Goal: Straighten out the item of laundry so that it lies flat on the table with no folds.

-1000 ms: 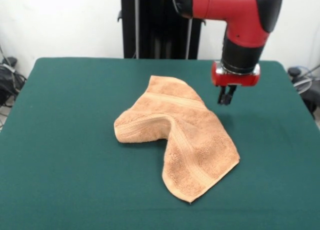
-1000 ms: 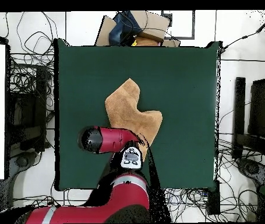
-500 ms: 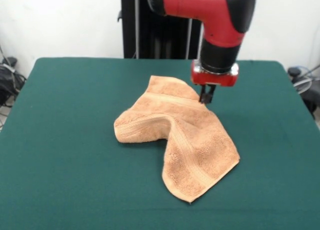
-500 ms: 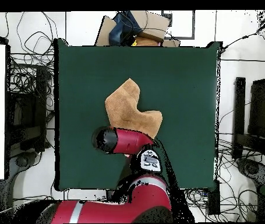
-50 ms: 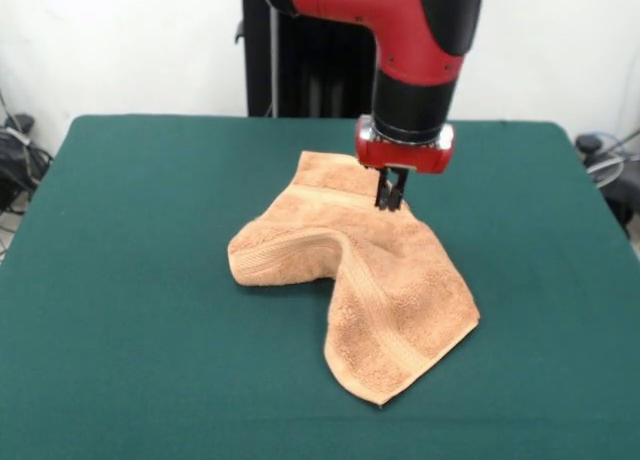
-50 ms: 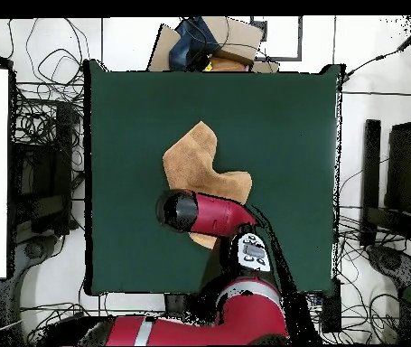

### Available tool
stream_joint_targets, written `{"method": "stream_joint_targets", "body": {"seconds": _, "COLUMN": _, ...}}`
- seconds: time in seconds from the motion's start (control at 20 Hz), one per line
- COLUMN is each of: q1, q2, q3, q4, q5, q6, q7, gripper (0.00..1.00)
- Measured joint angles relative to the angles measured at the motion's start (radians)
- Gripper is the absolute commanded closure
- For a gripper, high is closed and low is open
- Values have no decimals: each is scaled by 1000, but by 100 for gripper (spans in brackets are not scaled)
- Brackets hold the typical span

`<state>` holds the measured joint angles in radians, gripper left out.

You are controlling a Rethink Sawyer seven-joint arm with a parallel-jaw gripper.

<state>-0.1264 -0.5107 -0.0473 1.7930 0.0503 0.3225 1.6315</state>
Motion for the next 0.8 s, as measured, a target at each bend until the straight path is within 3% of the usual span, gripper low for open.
{"method": "stream_joint_targets", "body": {"seconds": 0.35, "q1": 0, "q2": 28, "q3": 0, "q4": -67, "q5": 0, "q6": 0, "q7": 0, "gripper": 100}}
{"method": "stream_joint_targets", "body": {"seconds": 0.8, "q1": 0, "q2": 132, "q3": -5, "q4": -214, "q5": -1, "q6": 16, "q7": 0, "gripper": 100}}
